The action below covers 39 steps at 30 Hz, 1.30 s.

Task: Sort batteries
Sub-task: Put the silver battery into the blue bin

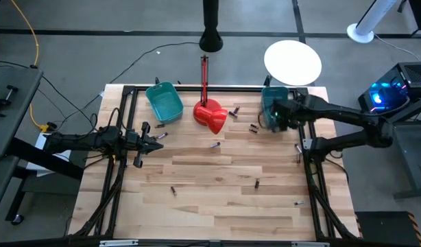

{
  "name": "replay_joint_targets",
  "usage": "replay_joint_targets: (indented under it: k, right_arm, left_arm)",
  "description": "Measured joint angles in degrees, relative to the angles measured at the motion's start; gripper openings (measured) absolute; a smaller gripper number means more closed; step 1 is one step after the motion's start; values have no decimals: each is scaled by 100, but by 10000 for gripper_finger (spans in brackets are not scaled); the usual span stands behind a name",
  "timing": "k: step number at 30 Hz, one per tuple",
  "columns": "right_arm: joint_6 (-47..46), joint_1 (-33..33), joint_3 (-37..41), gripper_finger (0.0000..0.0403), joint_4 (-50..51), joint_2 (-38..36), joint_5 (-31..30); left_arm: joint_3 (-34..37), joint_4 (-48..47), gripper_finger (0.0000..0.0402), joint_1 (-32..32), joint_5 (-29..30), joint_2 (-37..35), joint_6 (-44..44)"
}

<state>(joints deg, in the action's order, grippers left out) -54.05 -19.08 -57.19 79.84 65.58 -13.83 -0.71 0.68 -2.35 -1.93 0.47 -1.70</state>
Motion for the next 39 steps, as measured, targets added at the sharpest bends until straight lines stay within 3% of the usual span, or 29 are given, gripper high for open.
replay_joint_targets:
  k: [5,8,13,27,30,34,39]
  right_arm:
    - [-23,729,321,189,398,0,379]
    - [86,822,755,186,141,11,794]
    - [157,726,1333,174,-401,77,933]
    - [1348,372,1311,134,-529,2233,432]
    - [1729,355,1311,101,-470,2689,304]
    - [2249,358,1311,18,-448,3152,179]
    - [2453,357,1328,9,-452,3506,-15]
  left_arm:
    - [0,-1,0,-2,0,0,1]
    - [2,1,0,0,0,0,-1]
    - [0,-1,0,0,0,0,0]
    - [0,1,0,-1,2,0,1]
    - [0,1,0,0,2,0,1]
    - [0,1,0,-1,2,0,1]
    - [0,1,0,-2,2,0,1]
